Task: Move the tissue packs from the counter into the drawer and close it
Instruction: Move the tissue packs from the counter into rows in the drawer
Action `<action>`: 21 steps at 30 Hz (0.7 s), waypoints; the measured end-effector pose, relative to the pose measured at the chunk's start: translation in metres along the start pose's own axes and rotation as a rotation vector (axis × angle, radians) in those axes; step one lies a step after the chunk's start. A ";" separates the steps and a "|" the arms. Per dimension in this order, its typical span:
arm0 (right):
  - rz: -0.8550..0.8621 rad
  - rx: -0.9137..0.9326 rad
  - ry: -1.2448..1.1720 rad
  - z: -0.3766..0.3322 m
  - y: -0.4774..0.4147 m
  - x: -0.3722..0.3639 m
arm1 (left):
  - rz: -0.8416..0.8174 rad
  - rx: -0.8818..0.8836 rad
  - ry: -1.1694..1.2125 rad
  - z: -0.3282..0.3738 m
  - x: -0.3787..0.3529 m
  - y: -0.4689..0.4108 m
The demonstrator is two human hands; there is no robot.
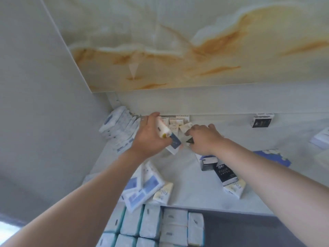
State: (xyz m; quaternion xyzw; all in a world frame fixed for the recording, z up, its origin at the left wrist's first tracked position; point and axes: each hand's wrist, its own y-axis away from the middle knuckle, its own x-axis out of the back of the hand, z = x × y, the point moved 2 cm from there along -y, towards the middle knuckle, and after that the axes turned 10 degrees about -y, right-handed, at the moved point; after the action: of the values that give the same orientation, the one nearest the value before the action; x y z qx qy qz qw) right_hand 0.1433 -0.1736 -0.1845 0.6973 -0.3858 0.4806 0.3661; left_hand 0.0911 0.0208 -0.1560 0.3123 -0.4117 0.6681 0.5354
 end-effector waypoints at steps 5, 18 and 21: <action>-0.034 -0.027 -0.104 -0.044 -0.025 0.002 | 0.060 0.063 0.076 -0.044 0.034 0.008; 0.040 -0.057 0.008 -0.089 -0.128 -0.027 | -0.017 -0.049 0.058 -0.108 0.036 -0.007; 0.022 -0.121 -0.001 -0.087 -0.142 -0.036 | -0.058 -0.084 0.036 -0.112 0.036 -0.017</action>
State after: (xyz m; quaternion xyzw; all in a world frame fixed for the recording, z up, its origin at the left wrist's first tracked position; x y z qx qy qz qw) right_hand 0.2275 -0.0287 -0.2153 0.6697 -0.4222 0.4600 0.4020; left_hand 0.1023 0.1381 -0.1734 0.2891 -0.4204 0.6401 0.5744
